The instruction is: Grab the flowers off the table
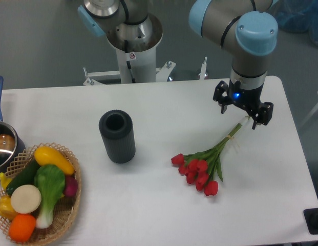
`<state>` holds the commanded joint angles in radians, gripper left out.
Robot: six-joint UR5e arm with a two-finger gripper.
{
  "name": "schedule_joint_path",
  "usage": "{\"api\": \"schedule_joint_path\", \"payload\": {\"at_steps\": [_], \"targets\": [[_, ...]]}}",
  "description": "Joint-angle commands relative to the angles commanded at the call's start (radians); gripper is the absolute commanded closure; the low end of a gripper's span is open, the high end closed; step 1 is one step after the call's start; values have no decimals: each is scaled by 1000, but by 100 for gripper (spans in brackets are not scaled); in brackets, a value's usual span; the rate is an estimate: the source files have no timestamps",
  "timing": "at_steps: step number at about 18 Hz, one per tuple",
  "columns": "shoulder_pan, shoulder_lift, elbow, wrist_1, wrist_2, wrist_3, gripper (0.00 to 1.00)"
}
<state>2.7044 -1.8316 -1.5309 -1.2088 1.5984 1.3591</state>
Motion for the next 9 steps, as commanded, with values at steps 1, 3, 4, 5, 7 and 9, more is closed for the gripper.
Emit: {"api": "schedule_joint_path", "payload": {"at_steps": [1, 3, 4, 5, 7, 9], "targets": [[0, 0, -2, 0, -2, 0, 0], [3, 6, -2, -3, -26, 0, 0], [9, 11, -6, -6, -40, 0, 0], [9, 11, -6, -6, -43, 0, 0], [11, 14, -5, -8, -52, 0, 0], [28, 24, -5, -15, -75, -2, 0]]}}
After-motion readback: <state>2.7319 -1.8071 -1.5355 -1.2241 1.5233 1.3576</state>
